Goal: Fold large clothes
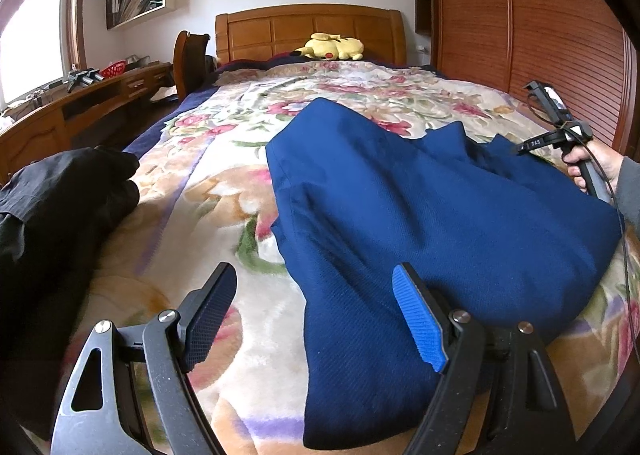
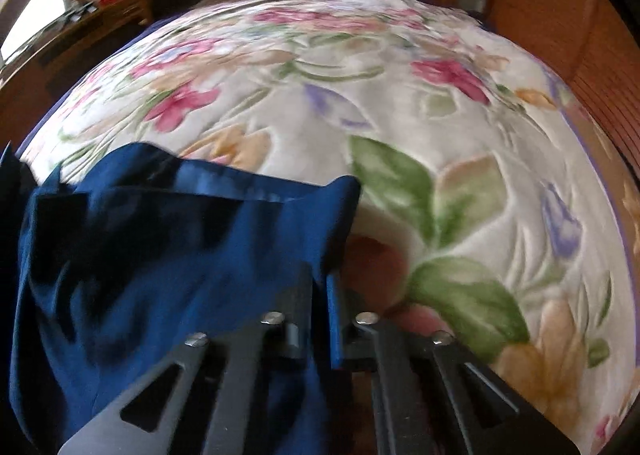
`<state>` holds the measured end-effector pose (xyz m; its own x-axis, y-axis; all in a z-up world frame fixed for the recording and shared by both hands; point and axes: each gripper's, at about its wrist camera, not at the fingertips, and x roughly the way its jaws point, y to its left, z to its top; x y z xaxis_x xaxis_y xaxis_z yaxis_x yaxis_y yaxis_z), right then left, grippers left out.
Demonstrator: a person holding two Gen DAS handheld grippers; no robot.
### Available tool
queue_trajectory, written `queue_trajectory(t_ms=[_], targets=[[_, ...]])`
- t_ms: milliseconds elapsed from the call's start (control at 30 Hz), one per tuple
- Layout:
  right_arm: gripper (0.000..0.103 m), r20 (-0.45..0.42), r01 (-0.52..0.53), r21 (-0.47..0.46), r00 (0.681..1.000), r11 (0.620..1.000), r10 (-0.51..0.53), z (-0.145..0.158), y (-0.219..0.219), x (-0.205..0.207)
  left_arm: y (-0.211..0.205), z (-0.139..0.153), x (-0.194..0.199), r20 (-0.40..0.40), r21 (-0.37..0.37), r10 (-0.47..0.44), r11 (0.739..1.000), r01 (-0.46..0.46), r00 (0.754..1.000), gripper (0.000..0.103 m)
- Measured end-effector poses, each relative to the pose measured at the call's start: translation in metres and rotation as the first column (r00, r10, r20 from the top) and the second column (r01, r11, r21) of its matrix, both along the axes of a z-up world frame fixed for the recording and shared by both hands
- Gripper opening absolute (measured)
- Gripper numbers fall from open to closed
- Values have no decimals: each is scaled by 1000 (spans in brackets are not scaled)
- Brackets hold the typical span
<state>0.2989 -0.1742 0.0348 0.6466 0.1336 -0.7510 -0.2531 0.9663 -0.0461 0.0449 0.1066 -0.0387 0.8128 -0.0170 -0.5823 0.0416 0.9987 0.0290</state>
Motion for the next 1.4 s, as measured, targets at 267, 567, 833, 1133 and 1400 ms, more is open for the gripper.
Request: queue_trajectory(t_ms=[267,567,833,1133,1400], targets=[[1,240,162,-53,960,985,-145,41,-49,-34,0,-5,2,-17,-4,-5,1000,5,1000,81],[34,200,274,-62,946,960,-257,24,-91,-35,-1,-7,2,-21,2,-2,1000,2,1000,81],[59,229,161,-39,962,986,-148,39,-73,-98,-1,-8,1,-11,14,8,1000,-8,1000,81],[59,217,-12,24,976,1000,7,34,-39,-175,-1,-11,1,-11,6,26,1000,-26,1000,81],[59,228,-99,74,970,992,80,20,-9,-208,-1,-14,-2,-2,5,37,999,-37,999,81]])
